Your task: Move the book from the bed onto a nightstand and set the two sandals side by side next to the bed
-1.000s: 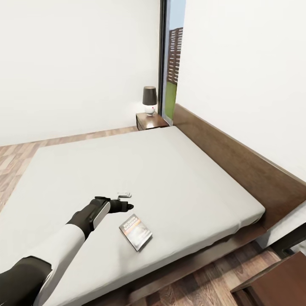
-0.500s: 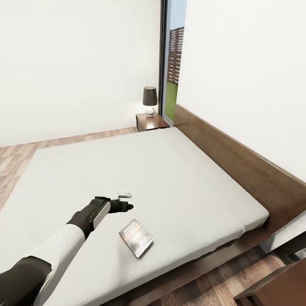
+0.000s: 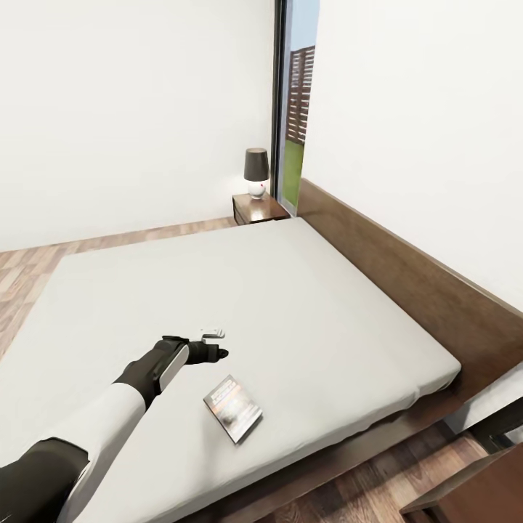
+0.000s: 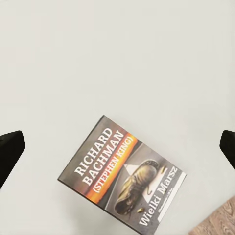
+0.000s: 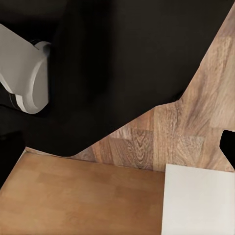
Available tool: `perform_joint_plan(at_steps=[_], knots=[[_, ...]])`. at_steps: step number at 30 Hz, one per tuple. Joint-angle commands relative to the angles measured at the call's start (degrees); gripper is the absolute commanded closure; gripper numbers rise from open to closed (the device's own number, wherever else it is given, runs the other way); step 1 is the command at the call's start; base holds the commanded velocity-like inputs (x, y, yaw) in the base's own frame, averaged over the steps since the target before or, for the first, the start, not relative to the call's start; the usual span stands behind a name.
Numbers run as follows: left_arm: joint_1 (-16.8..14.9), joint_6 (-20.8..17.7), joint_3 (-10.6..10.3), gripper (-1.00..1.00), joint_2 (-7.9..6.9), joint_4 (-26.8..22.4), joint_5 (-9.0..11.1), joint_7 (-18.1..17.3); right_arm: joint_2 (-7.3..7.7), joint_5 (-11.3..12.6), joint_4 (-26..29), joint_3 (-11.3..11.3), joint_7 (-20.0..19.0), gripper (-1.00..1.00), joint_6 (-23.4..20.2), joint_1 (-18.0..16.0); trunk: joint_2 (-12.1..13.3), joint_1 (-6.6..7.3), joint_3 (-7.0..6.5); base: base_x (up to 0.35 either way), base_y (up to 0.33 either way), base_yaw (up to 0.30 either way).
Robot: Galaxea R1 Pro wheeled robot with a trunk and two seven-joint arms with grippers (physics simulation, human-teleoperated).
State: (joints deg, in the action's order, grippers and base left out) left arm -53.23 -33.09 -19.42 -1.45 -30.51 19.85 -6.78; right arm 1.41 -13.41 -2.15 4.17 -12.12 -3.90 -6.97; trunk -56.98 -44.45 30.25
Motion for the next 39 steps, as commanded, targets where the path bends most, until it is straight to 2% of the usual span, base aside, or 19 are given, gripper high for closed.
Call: perform_joint_plan(at_steps=[1,10,24,31,39], knots=[[0.0,-0.2,-0.3,-1.00,-0.06,-0.1,0.0,-0.1,0.00,-0.1,0.0,0.4,-0.2,-1.00,-0.1,0.0,0.0,0.00,0.05,0.003,0.001,0.000],[0.0,-0.5,-0.3,-1.00,0.03,0.0,0.0,-0.3,0.00,0.0,0.0,0.4,-0.2,-1.00,-0.1,0.0,0.0,0.00,0.21,0.001,0.000,0.000],[-0.5,-0.9,-0.2,-1.00,0.27,0.1,0.0,0.2,-0.01,0.0,-0.1,0.4,-0.2,-1.00,-0.1,1.0,0.0,0.00,1.35,0.000,0.000,0.000],[-5.3,-5.9,0.0,-1.00,0.37,0.2,0.0,1.8,-0.02,0.0,-0.1,0.4,-0.2,-1.00,-0.1,2.3,0.0,0.00,2.01,0.000,0.000,0.000],[-7.5,-8.4,0.0,-1.00,0.44,0.2,0.0,2.3,0.04,0.0,-0.1,0.4,-0.2,-1.00,-0.1,2.8,0.0,0.00,2.76,0.000,0.000,0.000]])
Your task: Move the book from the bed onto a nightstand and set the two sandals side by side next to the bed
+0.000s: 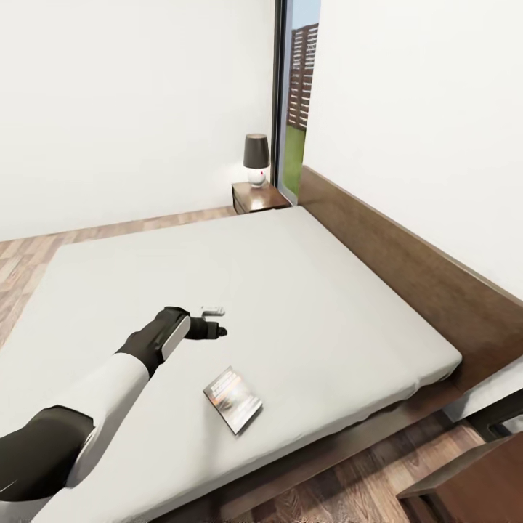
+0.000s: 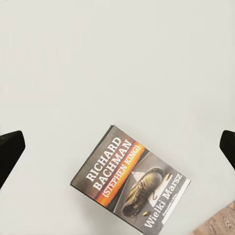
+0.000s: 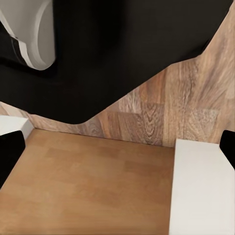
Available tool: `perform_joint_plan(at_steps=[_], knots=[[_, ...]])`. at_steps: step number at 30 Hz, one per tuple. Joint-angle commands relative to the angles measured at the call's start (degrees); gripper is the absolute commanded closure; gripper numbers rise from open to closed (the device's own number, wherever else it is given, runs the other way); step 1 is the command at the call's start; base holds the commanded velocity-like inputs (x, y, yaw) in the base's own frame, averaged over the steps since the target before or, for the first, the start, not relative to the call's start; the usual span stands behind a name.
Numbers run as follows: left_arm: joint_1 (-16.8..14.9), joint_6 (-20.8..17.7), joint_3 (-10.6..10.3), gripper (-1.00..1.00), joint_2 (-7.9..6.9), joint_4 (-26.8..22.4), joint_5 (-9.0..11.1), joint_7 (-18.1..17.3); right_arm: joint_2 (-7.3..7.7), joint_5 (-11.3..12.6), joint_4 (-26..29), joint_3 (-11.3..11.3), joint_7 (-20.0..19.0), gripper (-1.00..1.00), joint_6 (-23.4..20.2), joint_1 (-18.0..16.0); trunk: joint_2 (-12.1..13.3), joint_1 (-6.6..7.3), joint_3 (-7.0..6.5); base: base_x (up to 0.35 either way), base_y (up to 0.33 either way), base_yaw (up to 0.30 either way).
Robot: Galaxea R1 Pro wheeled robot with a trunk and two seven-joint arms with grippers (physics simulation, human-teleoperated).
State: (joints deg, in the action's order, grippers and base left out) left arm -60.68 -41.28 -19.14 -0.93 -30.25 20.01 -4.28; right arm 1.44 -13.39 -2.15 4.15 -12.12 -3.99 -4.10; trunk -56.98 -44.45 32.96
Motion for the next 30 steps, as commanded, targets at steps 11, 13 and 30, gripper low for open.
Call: perform_joint_plan(at_steps=[11,13,30], knots=[[-2.1,-1.0,-0.2,-1.00,-0.04,0.2,-0.2,0.0,-0.03,-0.1,0.0,0.4,-0.2,-1.00,-0.1,0.2,0.0,0.00,1.10,0.000,0.000,0.000],[-2.2,-1.0,-0.2,-1.00,-0.04,0.3,-0.2,0.0,-0.07,-0.1,-0.1,0.4,-0.2,-1.00,-0.1,0.2,0.0,0.00,1.29,0.000,0.000,0.000],[-2.3,-0.7,0.2,-1.00,0.48,0.3,-0.1,0.3,-0.12,-0.1,0.0,0.5,-0.2,-1.00,-0.1,0.2,0.0,0.00,2.90,0.000,0.000,0.000]])
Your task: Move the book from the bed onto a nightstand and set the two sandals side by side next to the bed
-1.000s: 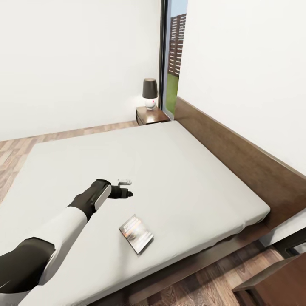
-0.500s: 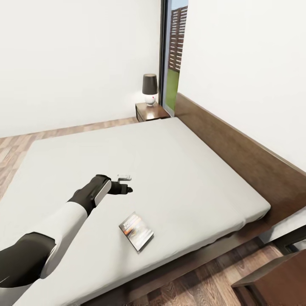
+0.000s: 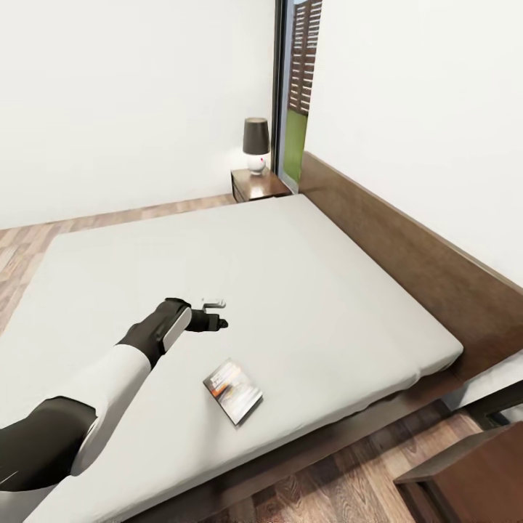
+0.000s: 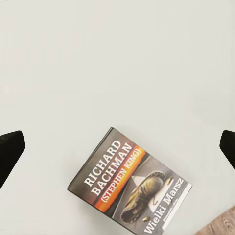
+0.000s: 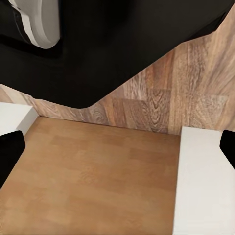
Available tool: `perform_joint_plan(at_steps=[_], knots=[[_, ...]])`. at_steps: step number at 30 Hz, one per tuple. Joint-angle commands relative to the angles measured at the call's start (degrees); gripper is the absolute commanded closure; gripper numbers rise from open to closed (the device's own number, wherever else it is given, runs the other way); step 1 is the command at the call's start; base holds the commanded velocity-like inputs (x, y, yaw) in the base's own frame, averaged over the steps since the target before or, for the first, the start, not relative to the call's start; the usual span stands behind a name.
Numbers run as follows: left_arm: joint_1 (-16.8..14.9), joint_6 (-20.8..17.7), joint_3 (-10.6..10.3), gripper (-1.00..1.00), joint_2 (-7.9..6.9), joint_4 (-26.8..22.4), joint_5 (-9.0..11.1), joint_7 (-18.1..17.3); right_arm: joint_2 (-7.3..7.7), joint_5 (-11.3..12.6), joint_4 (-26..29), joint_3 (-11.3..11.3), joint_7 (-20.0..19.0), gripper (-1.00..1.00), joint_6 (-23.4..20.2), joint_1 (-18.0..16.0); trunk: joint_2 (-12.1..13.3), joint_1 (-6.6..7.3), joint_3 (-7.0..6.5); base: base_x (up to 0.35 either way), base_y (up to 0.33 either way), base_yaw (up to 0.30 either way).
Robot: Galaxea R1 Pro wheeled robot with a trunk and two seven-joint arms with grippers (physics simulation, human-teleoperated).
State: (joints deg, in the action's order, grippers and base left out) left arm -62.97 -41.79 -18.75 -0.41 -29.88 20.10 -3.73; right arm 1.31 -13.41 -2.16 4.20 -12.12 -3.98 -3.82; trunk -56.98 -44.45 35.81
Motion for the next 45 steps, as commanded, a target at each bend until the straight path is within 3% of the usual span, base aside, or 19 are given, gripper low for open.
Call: perform_joint_plan(at_steps=[1,22,45], knots=[[0.0,-0.2,-0.2,-1.00,-0.04,0.0,-0.2,-0.3,0.01,-0.1,0.0,0.4,-0.2,-1.00,-0.1,0.0,0.0,0.00,0.14,0.000,0.000,0.000],[0.0,2.4,-0.1,-1.00,2.47,0.0,-0.2,1.1,-0.30,-0.1,0.0,0.4,-0.2,-1.00,-0.1,0.0,0.0,0.00,2.14,0.000,0.000,0.000],[0.0,3.3,0.1,-1.00,2.65,0.0,0.0,1.4,-0.40,-0.1,-0.1,0.4,-0.2,-1.00,-0.1,0.0,0.0,0.00,4.32,0.000,0.000,0.000]])
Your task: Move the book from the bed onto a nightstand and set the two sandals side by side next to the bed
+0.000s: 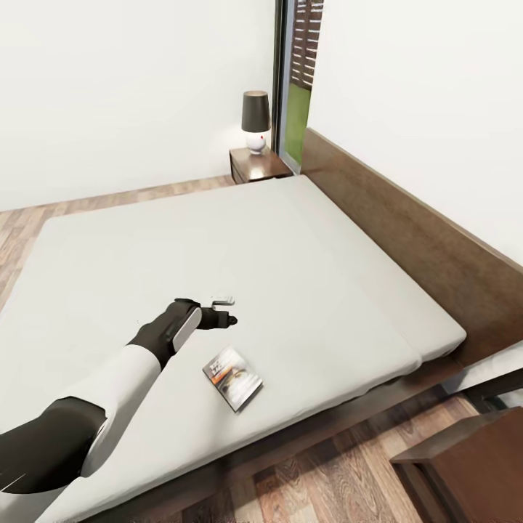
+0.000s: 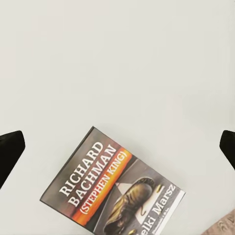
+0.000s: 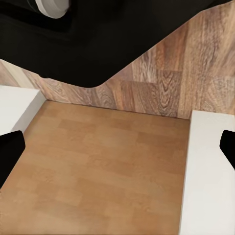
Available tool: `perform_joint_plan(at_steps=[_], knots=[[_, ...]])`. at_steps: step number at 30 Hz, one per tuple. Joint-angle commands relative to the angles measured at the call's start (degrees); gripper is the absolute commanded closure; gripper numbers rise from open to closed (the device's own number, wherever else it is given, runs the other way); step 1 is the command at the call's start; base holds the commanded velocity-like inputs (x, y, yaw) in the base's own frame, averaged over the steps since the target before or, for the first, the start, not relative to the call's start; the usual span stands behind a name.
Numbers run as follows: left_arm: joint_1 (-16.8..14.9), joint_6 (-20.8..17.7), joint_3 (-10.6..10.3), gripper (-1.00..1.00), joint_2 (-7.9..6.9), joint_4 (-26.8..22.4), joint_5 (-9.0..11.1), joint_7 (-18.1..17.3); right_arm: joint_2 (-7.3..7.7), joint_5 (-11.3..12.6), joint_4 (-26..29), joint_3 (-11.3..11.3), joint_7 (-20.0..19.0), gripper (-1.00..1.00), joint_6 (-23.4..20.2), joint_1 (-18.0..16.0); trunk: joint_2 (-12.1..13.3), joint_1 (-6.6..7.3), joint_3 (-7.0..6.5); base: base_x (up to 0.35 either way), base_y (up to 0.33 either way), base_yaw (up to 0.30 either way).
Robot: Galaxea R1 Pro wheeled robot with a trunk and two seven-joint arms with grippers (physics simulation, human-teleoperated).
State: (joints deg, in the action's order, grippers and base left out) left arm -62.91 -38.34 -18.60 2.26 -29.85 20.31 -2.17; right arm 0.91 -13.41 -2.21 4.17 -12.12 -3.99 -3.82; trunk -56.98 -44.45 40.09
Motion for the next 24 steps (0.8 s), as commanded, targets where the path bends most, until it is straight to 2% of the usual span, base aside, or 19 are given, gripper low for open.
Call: perform_joint_plan(at_steps=[1,24], knots=[[0.0,-0.1,-0.1,-1.00,-0.03,0.0,-0.2,-0.2,0.02,-0.1,0.0,0.4,-0.2,-1.00,-0.1,0.0,0.0,0.00,0.14,0.000,0.000,0.000],[0.1,1.5,0.0,-1.00,-0.15,0.0,-0.4,-0.2,0.01,0.0,0.0,0.4,-0.2,-1.00,-0.1,0.0,0.0,0.00,2.32,0.000,0.000,0.000]])
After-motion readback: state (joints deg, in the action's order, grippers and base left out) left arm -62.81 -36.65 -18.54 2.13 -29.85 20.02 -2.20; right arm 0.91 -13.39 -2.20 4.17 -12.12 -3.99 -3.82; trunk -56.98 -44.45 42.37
